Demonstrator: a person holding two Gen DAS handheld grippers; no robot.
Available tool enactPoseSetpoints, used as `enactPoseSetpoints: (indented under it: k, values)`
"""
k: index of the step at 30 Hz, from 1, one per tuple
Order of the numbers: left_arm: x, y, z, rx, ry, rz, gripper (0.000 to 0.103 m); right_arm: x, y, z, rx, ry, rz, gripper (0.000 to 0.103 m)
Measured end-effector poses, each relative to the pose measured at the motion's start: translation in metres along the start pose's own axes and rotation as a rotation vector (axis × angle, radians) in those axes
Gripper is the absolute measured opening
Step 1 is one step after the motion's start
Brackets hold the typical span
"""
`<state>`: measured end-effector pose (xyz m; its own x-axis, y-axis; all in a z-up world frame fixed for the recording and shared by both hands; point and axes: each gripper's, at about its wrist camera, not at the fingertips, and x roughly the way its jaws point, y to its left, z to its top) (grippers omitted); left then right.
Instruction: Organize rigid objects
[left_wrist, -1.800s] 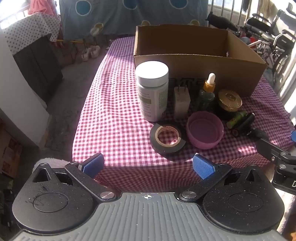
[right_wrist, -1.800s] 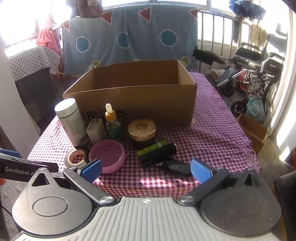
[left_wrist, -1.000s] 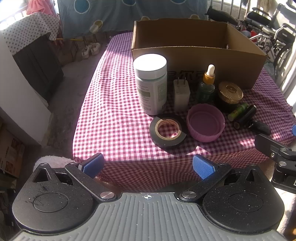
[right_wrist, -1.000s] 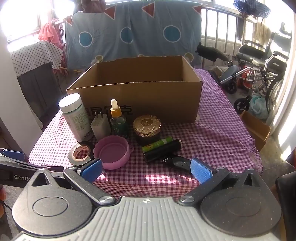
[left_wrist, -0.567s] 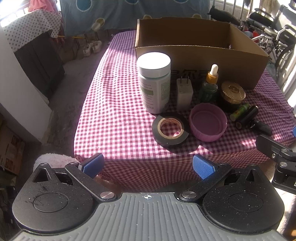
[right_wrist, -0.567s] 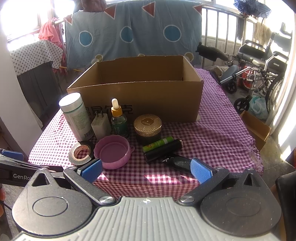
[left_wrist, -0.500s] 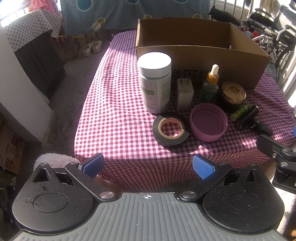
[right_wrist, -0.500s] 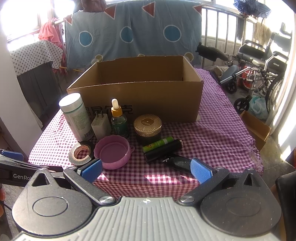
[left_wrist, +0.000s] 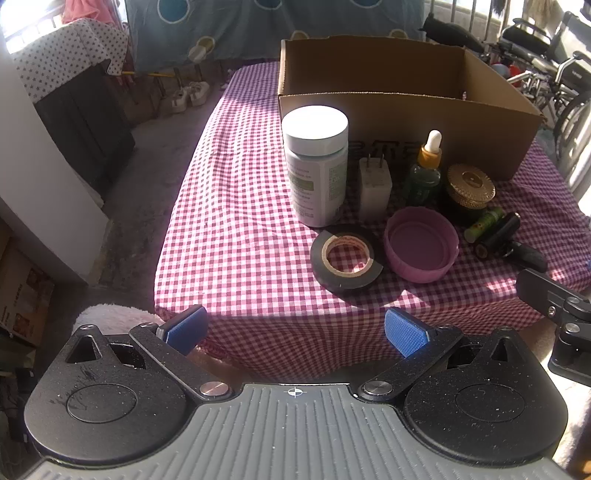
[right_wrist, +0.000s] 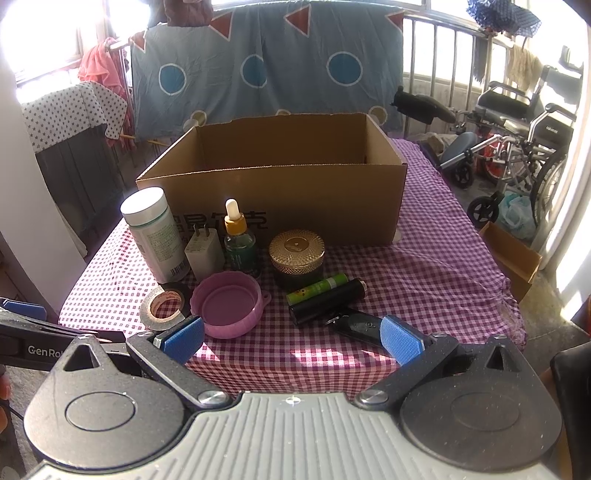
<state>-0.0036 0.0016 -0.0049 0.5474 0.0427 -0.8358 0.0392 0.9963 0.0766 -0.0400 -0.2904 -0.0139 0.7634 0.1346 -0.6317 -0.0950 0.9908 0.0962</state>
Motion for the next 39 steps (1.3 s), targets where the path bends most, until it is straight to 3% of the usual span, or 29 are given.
enactPoseSetpoints:
  k: [39]
  values:
    - [0.0074, 0.0028, 0.004, -0.005, 0.022, 0.016, 0.102, 0.0085, 0.0026, 0.0045, -0.003, 0.005, 0.008, 0.103]
